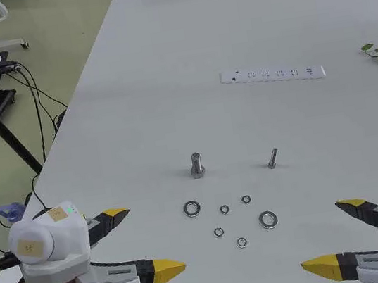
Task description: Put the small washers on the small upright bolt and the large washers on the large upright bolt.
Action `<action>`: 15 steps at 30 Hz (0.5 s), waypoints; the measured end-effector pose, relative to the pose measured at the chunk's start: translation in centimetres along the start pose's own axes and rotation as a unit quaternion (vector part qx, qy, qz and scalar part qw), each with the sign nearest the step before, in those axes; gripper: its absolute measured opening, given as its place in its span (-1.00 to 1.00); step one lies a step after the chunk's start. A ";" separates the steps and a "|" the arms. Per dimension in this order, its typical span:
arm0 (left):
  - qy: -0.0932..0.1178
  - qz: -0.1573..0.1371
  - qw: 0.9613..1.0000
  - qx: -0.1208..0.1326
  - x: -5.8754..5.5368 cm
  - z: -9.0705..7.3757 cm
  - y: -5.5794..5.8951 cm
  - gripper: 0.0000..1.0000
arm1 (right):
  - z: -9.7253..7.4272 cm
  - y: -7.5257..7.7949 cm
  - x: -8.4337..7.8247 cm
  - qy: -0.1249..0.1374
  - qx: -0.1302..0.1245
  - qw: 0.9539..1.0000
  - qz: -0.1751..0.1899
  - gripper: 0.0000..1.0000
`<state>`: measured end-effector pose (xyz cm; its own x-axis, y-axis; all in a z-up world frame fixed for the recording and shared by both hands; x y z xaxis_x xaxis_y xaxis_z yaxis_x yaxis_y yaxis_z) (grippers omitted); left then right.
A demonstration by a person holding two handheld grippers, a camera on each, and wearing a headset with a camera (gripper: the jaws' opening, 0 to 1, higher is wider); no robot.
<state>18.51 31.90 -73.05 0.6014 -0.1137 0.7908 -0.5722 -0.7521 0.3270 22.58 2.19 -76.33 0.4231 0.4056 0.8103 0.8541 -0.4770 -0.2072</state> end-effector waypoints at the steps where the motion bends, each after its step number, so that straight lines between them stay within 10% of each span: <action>1: 0.001 0.000 1.000 0.001 0.0 0.0 0.0 0.92 | 0.0 0.0 0.1 0.000 0.001 1.000 0.000 0.99; 15: 0.001 -0.004 1.000 0.003 0.1 -0.1 -0.1 0.89 | 1.0 0.0 0.6 -0.013 0.008 1.000 -0.006 0.96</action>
<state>18.59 32.04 -72.97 0.6043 -0.1060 0.7896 -0.5637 -0.7573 0.3298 23.14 3.23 -76.43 0.4209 0.4318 0.7977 0.8639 -0.4589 -0.2074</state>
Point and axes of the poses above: the centre of the closed fingertips' face, and the gripper's own axes: z roughly forward along the fingers, y roughly to its right, x roughly out of its top, the point moved 4 cm from there along -z, roughly backward along the fingers, and after that the axes turned 5 degrees about -z, right-handed, at the moved point
